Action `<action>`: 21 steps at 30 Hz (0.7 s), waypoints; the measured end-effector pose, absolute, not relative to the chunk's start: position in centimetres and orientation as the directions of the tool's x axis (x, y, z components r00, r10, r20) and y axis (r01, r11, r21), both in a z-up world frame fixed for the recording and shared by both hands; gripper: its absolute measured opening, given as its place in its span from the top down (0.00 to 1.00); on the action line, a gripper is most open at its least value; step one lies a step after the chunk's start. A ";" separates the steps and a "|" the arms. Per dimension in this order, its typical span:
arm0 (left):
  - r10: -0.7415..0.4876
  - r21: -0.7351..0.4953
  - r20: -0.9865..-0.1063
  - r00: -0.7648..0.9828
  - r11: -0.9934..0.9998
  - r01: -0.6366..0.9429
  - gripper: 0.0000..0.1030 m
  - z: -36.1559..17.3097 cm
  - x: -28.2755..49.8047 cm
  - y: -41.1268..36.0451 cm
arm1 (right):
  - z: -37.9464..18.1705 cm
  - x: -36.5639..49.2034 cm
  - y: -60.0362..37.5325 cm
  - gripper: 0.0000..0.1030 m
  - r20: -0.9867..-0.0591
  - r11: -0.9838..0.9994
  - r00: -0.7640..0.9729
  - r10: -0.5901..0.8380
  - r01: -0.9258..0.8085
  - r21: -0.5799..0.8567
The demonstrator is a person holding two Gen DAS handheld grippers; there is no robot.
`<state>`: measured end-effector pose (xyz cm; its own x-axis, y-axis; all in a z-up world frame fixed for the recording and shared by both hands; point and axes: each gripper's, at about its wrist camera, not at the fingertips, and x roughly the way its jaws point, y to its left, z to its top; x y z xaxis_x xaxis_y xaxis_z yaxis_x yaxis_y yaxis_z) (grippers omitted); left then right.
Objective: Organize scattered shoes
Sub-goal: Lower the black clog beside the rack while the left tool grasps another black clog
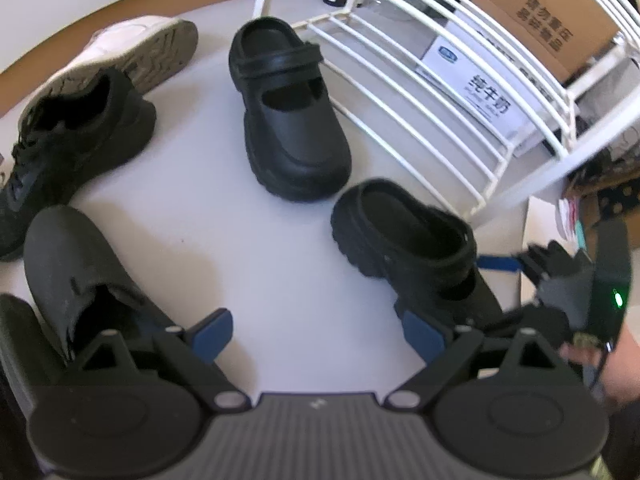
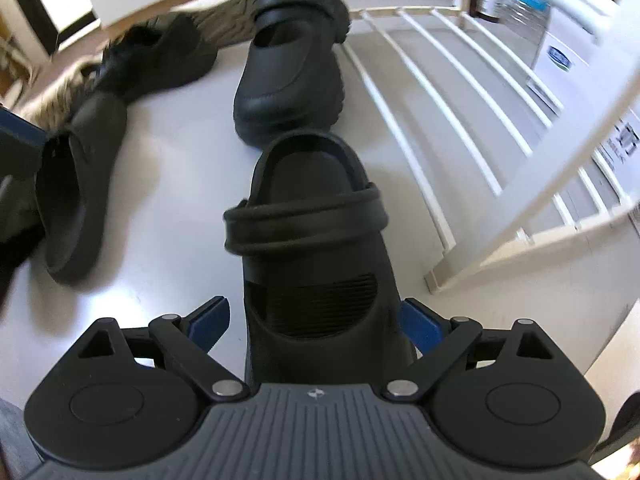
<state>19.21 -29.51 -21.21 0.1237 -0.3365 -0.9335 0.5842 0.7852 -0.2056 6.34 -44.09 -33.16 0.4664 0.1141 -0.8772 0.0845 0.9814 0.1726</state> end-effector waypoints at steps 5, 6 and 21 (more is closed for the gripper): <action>-0.333 -0.172 -0.919 0.213 0.822 0.543 0.06 -20.6 22.8 -31.8 | -31.3 4.5 -44.5 0.08 -0.842 0.969 0.525 0.123 0.121 0.217; -0.335 -0.172 -0.914 0.229 0.831 0.529 0.06 -20.7 23.7 -32.3 | -30.9 4.1 -44.7 0.08 -0.834 0.965 0.538 0.125 0.128 0.228; -0.331 -0.162 -0.881 0.338 0.882 0.442 0.03 -26.9 30.7 -38.1 | -29.2 2.5 -45.1 0.03 -0.802 0.925 0.573 0.168 0.189 0.329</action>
